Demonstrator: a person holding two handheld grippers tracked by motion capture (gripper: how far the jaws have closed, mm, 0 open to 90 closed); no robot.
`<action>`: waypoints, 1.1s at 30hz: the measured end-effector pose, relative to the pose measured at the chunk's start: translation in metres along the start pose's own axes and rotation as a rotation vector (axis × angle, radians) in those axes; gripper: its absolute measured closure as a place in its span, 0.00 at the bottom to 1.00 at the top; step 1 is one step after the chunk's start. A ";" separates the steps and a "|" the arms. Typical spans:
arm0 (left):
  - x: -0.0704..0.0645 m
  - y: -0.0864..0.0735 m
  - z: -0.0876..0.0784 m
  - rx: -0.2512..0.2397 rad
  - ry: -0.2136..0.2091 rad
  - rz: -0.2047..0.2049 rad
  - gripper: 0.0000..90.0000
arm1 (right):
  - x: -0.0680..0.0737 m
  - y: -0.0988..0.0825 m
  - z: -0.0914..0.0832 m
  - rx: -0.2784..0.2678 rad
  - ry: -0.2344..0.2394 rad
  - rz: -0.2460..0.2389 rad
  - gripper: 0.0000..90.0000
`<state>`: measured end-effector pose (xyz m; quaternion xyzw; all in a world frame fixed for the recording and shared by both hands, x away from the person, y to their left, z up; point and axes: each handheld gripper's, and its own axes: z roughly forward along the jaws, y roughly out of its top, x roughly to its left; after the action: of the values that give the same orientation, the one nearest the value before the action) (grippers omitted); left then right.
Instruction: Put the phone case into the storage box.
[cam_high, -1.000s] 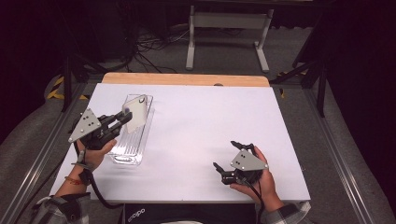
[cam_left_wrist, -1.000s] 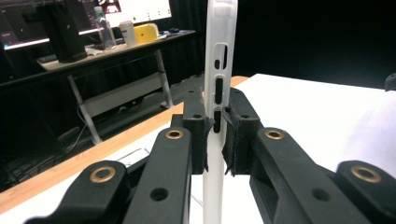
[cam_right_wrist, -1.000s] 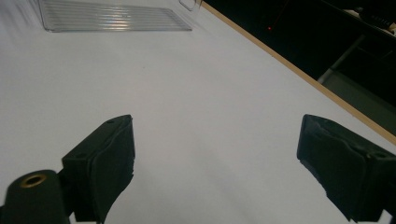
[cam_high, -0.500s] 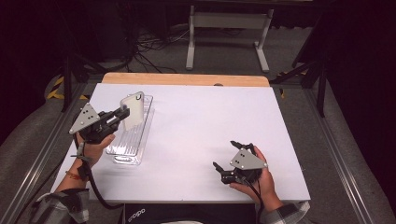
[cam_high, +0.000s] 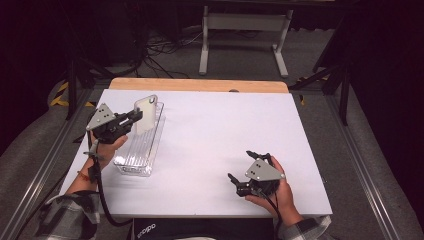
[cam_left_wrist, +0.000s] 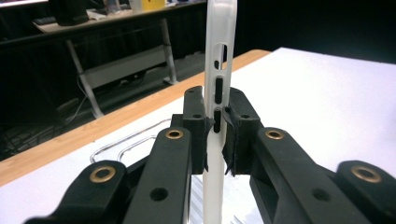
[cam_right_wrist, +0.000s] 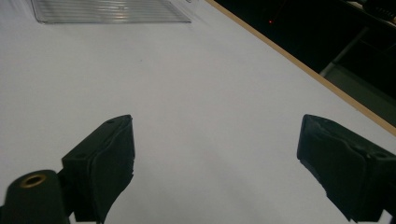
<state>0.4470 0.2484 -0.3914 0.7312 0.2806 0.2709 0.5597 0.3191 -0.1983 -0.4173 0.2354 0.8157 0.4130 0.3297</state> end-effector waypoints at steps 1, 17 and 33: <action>0.002 -0.001 0.002 0.011 -0.004 -0.002 0.90 | 0.000 0.000 0.001 0.003 0.000 -0.003 0.13; 0.017 -0.008 0.026 0.054 0.001 -0.009 0.90 | 0.000 -0.001 0.004 0.018 0.001 -0.008 0.13; 0.041 -0.017 0.048 0.033 -0.015 -0.055 0.90 | 0.002 -0.004 0.011 0.058 0.032 -0.018 0.13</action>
<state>0.5074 0.2490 -0.4152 0.7344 0.3007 0.2452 0.5569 0.3255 -0.1930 -0.4260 0.2309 0.8347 0.3898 0.3131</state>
